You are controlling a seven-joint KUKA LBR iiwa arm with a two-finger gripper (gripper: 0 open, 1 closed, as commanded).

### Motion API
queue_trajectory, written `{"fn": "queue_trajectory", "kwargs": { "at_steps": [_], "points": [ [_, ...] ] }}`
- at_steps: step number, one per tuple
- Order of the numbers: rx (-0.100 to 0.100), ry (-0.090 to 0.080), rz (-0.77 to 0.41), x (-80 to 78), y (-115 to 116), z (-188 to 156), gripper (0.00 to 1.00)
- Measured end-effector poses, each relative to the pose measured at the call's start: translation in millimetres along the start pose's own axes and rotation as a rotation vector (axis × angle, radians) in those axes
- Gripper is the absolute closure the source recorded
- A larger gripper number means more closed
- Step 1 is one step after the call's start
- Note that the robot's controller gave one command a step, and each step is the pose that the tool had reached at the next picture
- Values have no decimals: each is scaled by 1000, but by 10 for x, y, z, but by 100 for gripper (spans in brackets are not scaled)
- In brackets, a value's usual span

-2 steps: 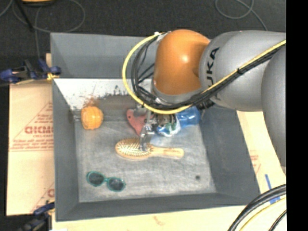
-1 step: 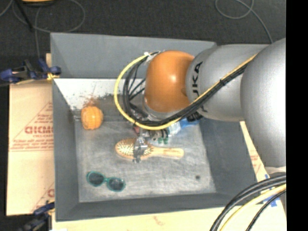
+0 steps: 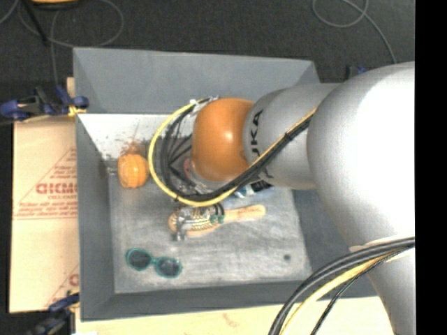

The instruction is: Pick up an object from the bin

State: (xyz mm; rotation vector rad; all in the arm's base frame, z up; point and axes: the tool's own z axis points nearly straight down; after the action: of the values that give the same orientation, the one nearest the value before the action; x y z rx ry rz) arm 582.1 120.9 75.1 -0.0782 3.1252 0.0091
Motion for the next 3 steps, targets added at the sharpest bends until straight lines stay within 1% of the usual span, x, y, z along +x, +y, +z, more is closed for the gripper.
{"fn": "queue_trajectory", "kwargs": {
  "at_steps": [1,2,3],
  "points": [
    [0,0,1,0,-1,0,100],
    [2,6,56,62,102,-1685,100],
    [4,12,56,77,99,-1654,100]
  ]
}}
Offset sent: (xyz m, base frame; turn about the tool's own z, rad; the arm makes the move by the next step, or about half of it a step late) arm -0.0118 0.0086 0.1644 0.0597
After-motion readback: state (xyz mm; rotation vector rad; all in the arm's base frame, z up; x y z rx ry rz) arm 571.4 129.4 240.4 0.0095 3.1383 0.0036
